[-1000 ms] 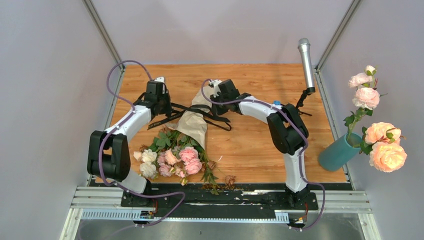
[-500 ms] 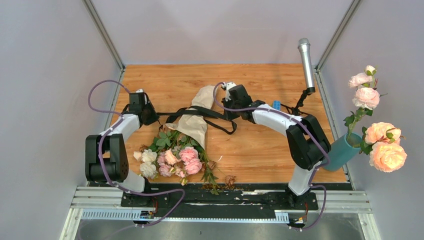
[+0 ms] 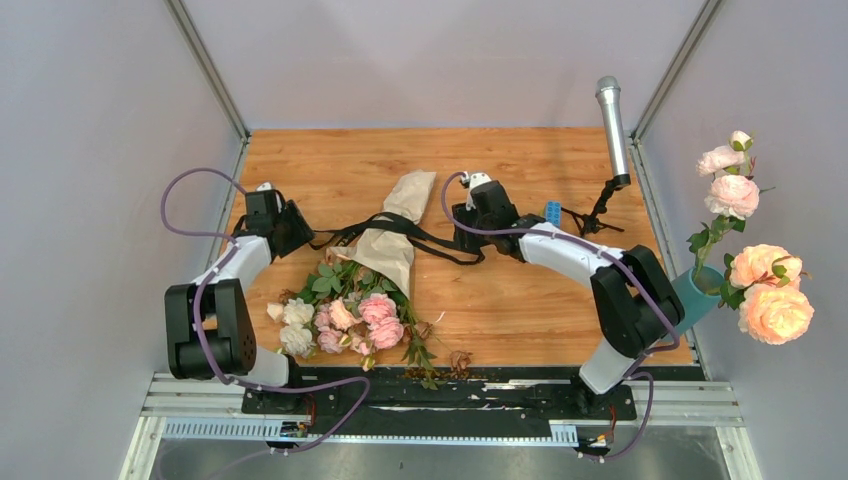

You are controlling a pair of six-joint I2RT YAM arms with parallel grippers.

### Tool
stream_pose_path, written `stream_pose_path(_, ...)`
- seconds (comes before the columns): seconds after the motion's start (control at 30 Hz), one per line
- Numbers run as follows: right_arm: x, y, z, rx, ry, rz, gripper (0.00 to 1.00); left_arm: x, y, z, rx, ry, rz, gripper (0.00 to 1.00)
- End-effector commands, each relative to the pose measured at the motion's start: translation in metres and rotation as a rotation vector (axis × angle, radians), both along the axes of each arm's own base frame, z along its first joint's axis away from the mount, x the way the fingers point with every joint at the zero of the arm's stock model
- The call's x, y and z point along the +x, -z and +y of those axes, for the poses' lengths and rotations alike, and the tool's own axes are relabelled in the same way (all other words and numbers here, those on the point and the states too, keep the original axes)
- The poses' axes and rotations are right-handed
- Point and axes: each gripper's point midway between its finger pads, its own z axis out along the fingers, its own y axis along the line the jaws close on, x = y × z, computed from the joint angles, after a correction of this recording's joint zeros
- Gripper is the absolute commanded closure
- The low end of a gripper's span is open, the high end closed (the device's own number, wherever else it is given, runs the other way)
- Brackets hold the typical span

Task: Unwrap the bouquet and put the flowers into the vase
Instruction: Untie the ribbon from the wrapping paper.

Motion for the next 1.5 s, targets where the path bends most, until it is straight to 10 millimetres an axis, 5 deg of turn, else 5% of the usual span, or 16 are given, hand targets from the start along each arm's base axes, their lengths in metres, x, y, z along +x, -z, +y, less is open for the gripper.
stream_pose_path(0.0, 0.018, -0.045, 0.005, 0.065, -0.001, -0.133, 0.48, 0.003, -0.032, 0.013, 0.064, -0.018, -0.058, 0.24)
stream_pose_path(0.2, 0.016, -0.065, 0.02, 0.11, -0.109, -0.168, 0.34, 0.007, -0.073, 0.002, 0.093, 0.059, -0.15, 0.1)
stream_pose_path(0.4, 0.024, -0.07, 0.04, 0.157, -0.157, -0.142, 0.35, 0.023, -0.09, -0.079, 0.167, 0.346, -0.17, 0.09)
stream_pose_path(0.8, 0.015, -0.071, 0.054, 0.241, -0.178, -0.092, 0.37, 0.057, -0.063, -0.161, 0.136, 0.586, -0.143, 0.18)
stream_pose_path(1.1, 0.015, -0.063, 0.054, 0.228, -0.185, -0.069, 0.35, 0.054, -0.035, -0.185, 0.14, 0.668, -0.08, 0.31)
stream_pose_path(1.47, 0.015, -0.057, 0.051, 0.206, -0.175, -0.059, 0.37, 0.056, -0.032, -0.175, 0.195, 0.62, -0.069, 0.56)
